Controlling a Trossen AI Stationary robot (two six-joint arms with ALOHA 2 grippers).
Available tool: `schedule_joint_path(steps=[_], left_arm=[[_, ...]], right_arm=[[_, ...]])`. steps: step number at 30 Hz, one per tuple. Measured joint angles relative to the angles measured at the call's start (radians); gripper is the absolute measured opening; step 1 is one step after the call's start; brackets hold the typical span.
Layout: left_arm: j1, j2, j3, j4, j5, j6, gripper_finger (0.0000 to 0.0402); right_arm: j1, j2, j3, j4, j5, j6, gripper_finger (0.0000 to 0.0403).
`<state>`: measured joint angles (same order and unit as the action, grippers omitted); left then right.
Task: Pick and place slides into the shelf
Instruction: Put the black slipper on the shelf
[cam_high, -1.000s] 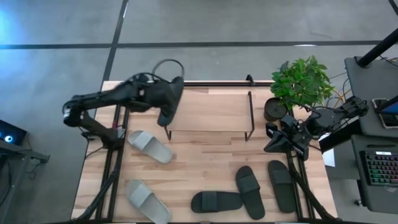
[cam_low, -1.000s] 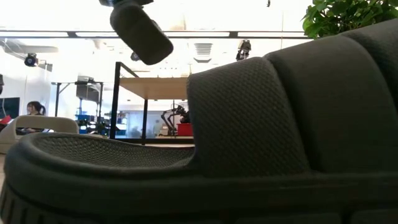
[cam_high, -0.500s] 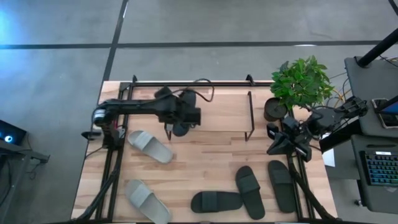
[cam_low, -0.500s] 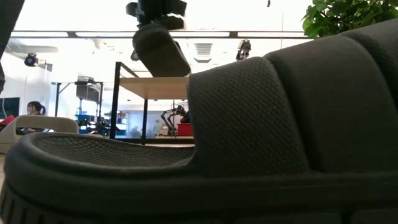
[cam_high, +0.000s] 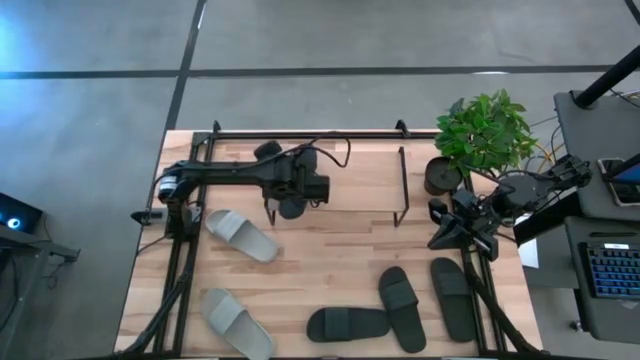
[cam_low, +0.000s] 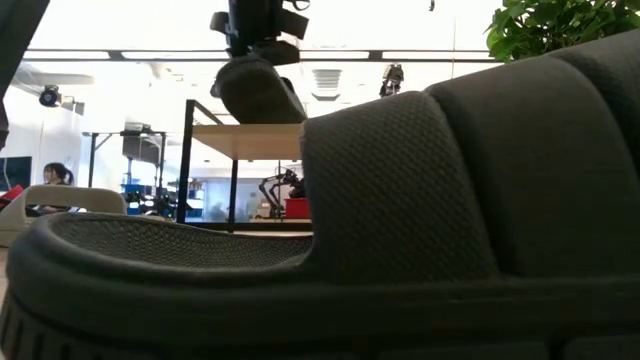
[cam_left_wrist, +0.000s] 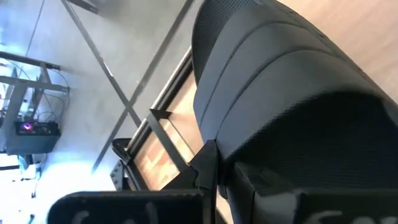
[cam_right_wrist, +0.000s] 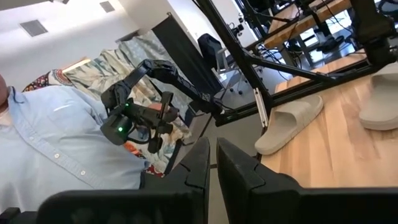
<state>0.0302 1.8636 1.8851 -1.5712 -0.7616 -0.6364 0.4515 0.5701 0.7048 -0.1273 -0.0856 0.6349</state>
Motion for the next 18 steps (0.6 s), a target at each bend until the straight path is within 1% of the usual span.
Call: schedule_joint_path(steps=[4,11,14,18], left_arm=[[0.003,0.000,-0.014,0.000,-0.001,0.066,0.0000],[0.001,0.000,-0.055,0.000,-0.034,0.066,0.0005],[0.003,0.000,-0.055,0.000,-0.052,0.066,0.0029],[0.002,-0.006,-0.055,0.001,-0.089,0.041,0.0074]], right_arm=[[0.000,0.000,0.000,-0.006,0.000,-0.001,0.0022],[0.000,0.000,0.000,-0.010,0.000,0.000,0.0022],[0.000,0.001,0.000,-0.012,0.000,0.000,0.0022],[0.000,0.000,0.000,-0.012,0.000,0.000,0.0022]])
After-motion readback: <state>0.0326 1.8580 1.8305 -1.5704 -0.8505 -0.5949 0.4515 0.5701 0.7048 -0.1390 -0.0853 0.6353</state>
